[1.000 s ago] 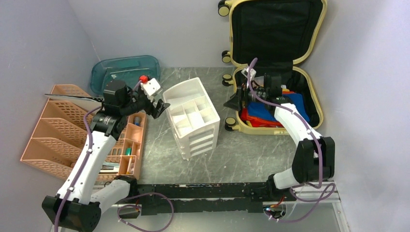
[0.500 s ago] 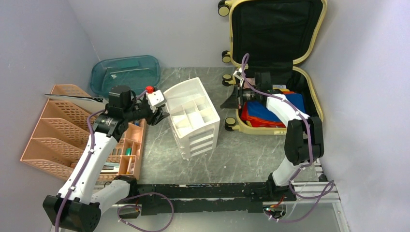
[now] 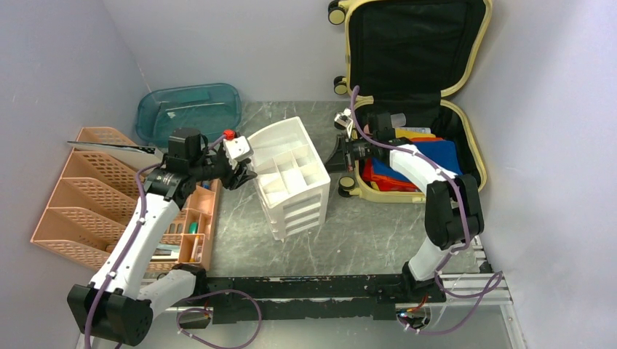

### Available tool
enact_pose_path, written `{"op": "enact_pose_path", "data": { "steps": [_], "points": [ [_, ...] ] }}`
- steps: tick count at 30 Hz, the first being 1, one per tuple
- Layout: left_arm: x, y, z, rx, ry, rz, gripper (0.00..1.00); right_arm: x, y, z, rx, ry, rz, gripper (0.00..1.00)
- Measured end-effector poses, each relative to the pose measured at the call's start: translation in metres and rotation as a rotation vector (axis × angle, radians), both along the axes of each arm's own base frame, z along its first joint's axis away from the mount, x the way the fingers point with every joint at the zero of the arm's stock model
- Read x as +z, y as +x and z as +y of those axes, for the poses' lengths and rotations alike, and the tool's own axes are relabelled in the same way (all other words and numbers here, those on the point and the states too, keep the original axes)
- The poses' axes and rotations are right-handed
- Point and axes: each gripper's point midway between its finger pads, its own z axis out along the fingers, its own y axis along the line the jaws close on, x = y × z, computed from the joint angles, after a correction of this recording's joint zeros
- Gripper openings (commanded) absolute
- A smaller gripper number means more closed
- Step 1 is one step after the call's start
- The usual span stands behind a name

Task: Open, take out, and arrange the luggage
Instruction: Open the drawer in the storage box.

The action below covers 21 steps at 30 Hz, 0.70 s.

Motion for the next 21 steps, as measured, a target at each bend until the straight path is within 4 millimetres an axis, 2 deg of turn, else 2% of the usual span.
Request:
{"op": "enact_pose_path", "data": {
  "steps": [3,10,14,21],
  "points": [
    [-0.001,0.000,-0.003,-0.010,0.000,0.000,0.52,-0.001,-0.003,0.003,0.029,0.019,0.022,0.00],
    [-0.001,-0.003,-0.012,-0.031,-0.003,0.006,0.52,-0.030,-0.019,0.025,0.145,0.019,0.152,0.00],
    [-0.007,-0.005,-0.014,-0.036,-0.001,0.020,0.52,-0.036,-0.027,0.031,0.189,0.020,0.197,0.00],
    [-0.010,-0.004,-0.020,-0.048,-0.006,0.015,0.52,-0.030,-0.012,0.039,0.232,0.038,0.188,0.00]
  ]
}}
